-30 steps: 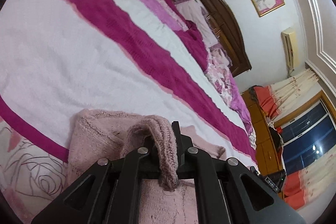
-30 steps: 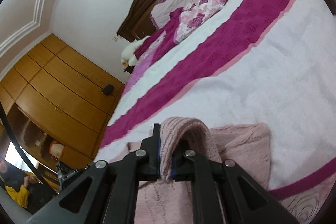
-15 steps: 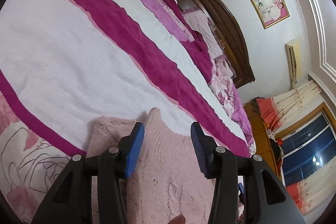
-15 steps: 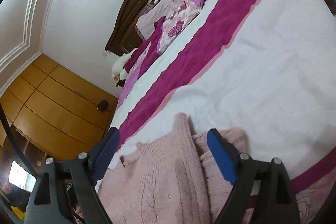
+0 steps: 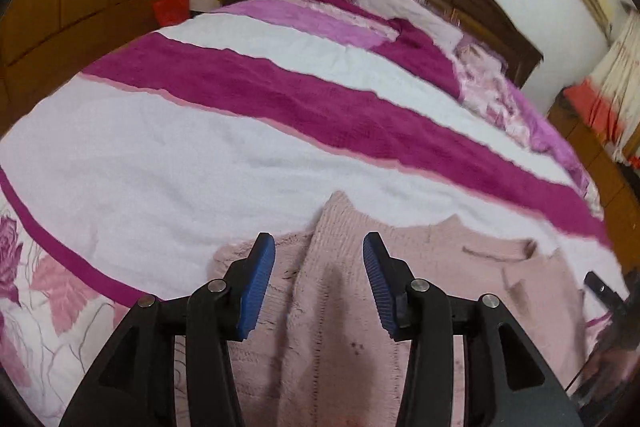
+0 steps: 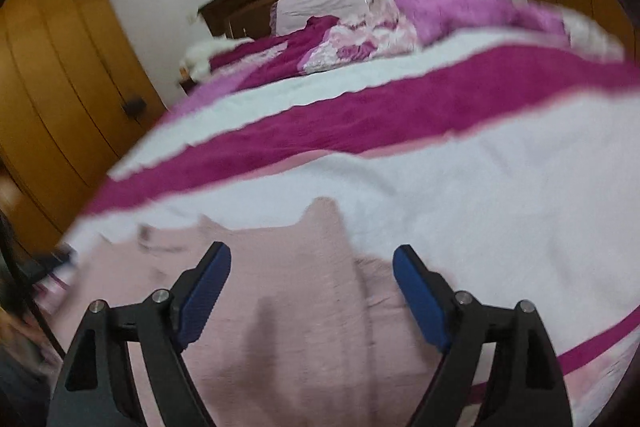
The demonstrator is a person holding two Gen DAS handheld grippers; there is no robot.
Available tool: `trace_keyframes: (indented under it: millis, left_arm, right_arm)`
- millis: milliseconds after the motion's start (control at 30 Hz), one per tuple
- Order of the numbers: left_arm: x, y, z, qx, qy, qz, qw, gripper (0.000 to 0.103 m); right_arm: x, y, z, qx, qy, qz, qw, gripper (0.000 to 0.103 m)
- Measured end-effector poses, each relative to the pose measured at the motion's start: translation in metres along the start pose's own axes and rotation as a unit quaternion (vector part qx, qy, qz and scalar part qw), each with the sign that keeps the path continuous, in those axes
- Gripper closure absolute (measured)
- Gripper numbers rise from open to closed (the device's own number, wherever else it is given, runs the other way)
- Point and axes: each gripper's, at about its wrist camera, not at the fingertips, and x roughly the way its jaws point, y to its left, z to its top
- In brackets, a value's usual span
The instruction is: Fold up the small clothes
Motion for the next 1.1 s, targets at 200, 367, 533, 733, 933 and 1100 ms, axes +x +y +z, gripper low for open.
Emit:
trace_keyframes:
  millis: [200,367,533,733,933,1100]
  left_arm:
    - [0.035,-0.016,-0.01,0.058,0.066,0.049,0.9949,0.081]
    - [0.031,-0.023,-0.015,0.078,0.047,0.057,0.9942,0.099]
    - [0.018,-0.022,-0.013,0.07,0.024,0.055,0.9957,0.103]
    - [0.008,-0.004,0.001,0.013,-0.011,0.039,0.9991,0.103]
    - [-0.008,0.014,0.011,-0.049,-0.052,-0.012,0.9974,0.103]
    - [0.005,0.01,0.01,-0.021,-0.032,0.024,0.999,0.103]
  right_arm:
    - [0.016,0.004,0.0,-0.035,0.041,-0.001,0.999,0.04]
    - [0.03,-0.003,-0.001,-0.008,0.056,-0.004,0.998,0.041]
    - [0.027,0.002,-0.004,-0.016,0.046,-0.03,0.998,0.091]
    - [-0.001,-0.004,0.006,0.007,-0.02,-0.036,0.999,0.095]
    - [-0.019,-0.024,0.011,0.057,-0.067,-0.016,0.996,0.095]
    - [-0.014,-0.015,0.013,0.029,-0.054,-0.03,0.998,0.095]
